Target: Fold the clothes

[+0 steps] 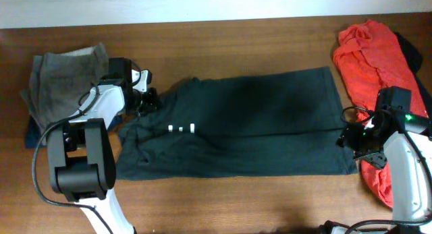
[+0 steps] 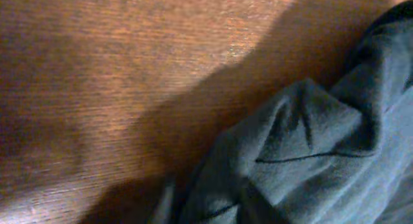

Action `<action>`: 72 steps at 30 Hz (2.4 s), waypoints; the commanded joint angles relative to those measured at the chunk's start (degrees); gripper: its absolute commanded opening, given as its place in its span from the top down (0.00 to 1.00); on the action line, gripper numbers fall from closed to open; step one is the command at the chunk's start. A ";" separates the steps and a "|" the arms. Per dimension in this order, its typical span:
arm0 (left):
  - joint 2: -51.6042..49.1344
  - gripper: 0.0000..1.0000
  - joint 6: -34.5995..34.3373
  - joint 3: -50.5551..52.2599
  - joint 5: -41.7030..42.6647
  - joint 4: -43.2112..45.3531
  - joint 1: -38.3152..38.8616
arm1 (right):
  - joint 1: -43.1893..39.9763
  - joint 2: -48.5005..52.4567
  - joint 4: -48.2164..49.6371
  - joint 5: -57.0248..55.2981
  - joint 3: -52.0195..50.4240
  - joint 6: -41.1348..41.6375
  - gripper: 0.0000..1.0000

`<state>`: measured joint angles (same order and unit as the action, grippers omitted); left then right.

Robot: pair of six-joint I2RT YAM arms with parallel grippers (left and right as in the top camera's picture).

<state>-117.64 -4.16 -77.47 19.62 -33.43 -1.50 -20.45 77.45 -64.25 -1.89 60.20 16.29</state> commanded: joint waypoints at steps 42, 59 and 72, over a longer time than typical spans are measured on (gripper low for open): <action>-5.03 0.80 -7.15 -2.10 3.28 17.11 6.80 | -0.22 6.88 3.63 9.20 0.55 -7.10 0.24; 6.36 0.99 -7.15 -2.62 8.61 6.27 6.73 | 0.66 15.96 18.08 18.45 20.55 -17.40 0.20; 6.34 0.99 -7.10 -2.49 4.94 -0.11 6.78 | 4.76 44.85 42.91 20.98 25.64 -20.35 0.14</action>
<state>-112.16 -11.62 -79.46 25.10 -33.30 5.26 -16.12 120.38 -23.44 17.67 84.60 -3.42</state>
